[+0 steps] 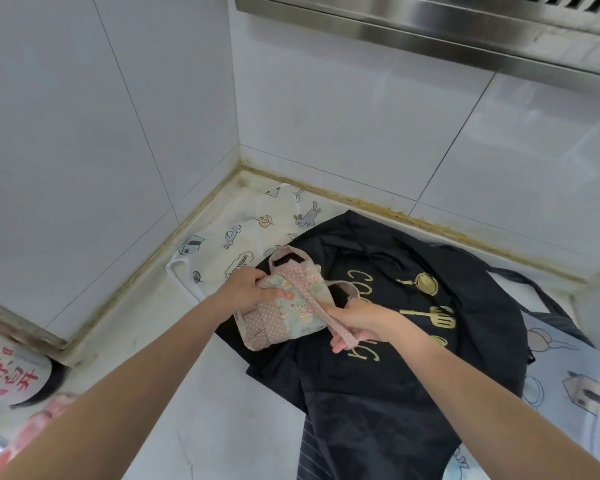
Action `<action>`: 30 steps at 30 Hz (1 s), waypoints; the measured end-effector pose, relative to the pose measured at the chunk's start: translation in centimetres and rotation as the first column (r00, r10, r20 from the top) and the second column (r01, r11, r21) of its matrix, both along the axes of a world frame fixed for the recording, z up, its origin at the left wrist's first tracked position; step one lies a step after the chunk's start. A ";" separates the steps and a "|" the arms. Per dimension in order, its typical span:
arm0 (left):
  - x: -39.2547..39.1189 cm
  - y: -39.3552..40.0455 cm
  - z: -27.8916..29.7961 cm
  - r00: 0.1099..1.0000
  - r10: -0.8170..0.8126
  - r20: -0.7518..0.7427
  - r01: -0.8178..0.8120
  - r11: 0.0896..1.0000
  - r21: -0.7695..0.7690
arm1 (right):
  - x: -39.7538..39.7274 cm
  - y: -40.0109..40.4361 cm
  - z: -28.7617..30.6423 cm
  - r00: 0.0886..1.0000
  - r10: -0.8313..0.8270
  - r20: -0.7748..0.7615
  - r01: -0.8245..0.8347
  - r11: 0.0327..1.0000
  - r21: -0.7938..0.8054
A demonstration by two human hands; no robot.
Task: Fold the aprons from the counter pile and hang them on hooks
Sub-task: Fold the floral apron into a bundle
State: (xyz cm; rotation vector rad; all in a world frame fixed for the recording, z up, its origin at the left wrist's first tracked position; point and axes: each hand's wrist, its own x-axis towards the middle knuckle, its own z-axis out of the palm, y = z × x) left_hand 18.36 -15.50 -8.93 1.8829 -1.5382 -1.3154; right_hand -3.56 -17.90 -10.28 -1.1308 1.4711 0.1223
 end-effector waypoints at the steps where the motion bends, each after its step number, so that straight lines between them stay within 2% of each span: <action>1: 0.0 0.2 0.0 0.996 0.050 -0.068 -0.049 0.999 0.021 | 0.0 0.4 0.0 0.995 -0.052 0.084 0.047 0.997 0.062; 3: 0.1 0.4 0.1 0.970 0.133 -0.202 -0.120 0.990 0.075 | 0.2 1.2 -0.2 0.947 -0.183 0.263 0.161 0.981 0.103; 5: 0.4 0.5 0.4 0.933 0.185 -0.309 -0.147 0.979 0.142 | 0.4 1.7 -0.2 0.839 -0.296 0.457 0.250 0.955 0.160; 7: 0.8 0.4 0.7 0.893 0.218 -0.394 -0.155 0.970 0.185 | 0.4 2.0 0.3 0.718 -0.360 0.596 0.270 0.933 0.239; 9: 1.2 0.4 1.2 0.862 0.228 -0.453 -0.142 0.966 0.216 | 0.0 2.0 1.1 0.665 -0.318 0.676 0.214 0.948 0.235; 11: 1.6 0.4 1.7 0.841 0.214 -0.497 -0.114 0.968 0.223 | -0.5 1.7 2.0 0.713 -0.141 0.687 0.098 0.990 0.101; 13: 1.8 0.4 2.2 0.824 0.202 -0.529 -0.093 0.970 0.226 | -0.5 1.5 3.1 0.820 0.087 0.566 -0.013 0.991 -0.132; 15: 1.6 0.3 2.5 0.806 0.170 -0.567 -0.035 0.970 0.240 | 0.0 1.4 4.1 0.904 0.154 0.400 -0.009 0.940 -0.340; 16: 1.5 0.3 2.8 0.792 0.150 -0.592 0.002 0.969 0.248 | 0.3 1.3 4.4 0.909 0.132 0.396 0.035 0.921 -0.387; 19: 0.6 0.4 4.8 0.743 0.119 -0.658 0.080 0.961 0.264 | 0.5 1.5 5.4 0.801 0.091 0.592 0.165 0.917 -0.363; 22: -0.7 1.0 6.8 0.700 0.136 -0.701 0.102 0.953 0.286 | 0.3 2.1 6.5 0.740 -0.001 0.673 0.280 0.910 -0.307; 27: -3.0 1.7 7.2 0.476 0.279 -0.834 0.117 0.920 0.375 | 1.2 2.4 8.0 0.678 -0.123 0.725 0.421 0.873 -0.246; 28: -3.2 1.8 7.2 0.457 0.284 -0.843 0.116 0.920 0.373 | 1.3 2.4 8.3 0.677 -0.119 0.726 0.422 0.871 -0.251; 30: -3.3 1.9 7.3 0.459 0.253 -0.852 0.145 0.925 0.352 | 0.6 2.3 8.9 0.743 -0.036 0.668 0.326 0.891 -0.314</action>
